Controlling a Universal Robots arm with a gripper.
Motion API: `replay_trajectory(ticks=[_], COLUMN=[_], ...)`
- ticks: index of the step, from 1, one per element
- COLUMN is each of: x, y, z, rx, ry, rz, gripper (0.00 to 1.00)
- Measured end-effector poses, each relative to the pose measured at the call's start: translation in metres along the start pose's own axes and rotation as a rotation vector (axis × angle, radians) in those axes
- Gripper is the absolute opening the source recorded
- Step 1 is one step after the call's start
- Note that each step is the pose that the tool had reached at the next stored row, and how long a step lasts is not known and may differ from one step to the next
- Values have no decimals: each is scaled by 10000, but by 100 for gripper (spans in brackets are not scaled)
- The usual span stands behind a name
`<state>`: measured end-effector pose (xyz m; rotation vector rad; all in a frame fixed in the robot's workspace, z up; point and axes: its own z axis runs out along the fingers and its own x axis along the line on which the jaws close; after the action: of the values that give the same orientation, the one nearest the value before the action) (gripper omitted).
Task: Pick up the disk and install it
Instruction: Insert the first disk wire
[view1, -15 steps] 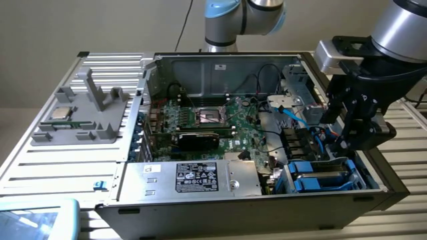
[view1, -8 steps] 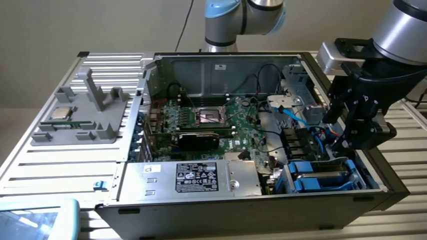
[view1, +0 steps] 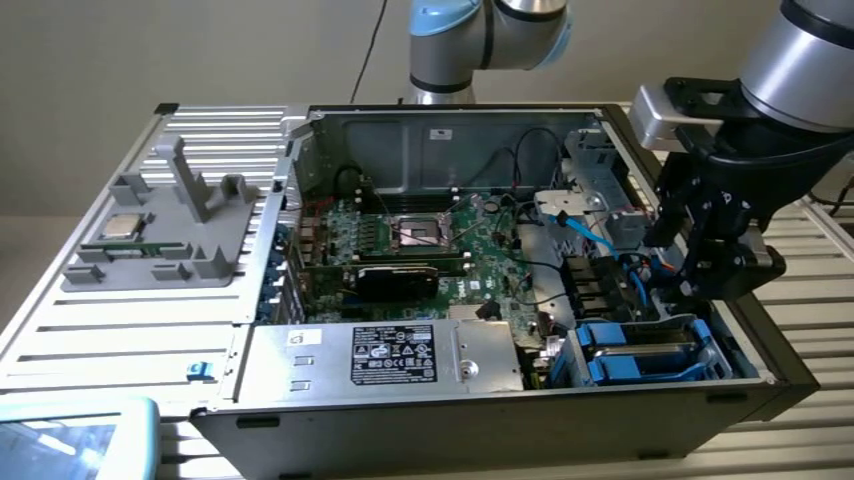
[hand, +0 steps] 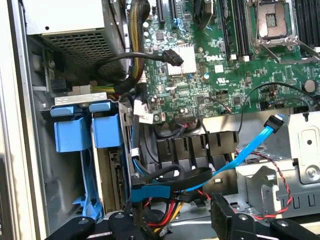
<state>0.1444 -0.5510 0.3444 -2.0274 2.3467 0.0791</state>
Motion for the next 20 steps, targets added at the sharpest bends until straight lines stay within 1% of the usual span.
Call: replay_trajectory(ticks=[2, 3, 6, 9, 13, 17, 20], x=[0, 0, 6, 7, 7, 10, 10], y=[9, 15, 52, 57, 61, 86, 107], z=[4, 4, 8, 11, 17, 21, 24], rx=[37, 48, 54, 80, 168, 225, 278], ry=[-53, -61, -65, -68, -85, -99, -111], rz=[93, 141, 238, 490, 840, 978, 1076], gripper=[65, 65, 65, 65, 65, 65, 65])
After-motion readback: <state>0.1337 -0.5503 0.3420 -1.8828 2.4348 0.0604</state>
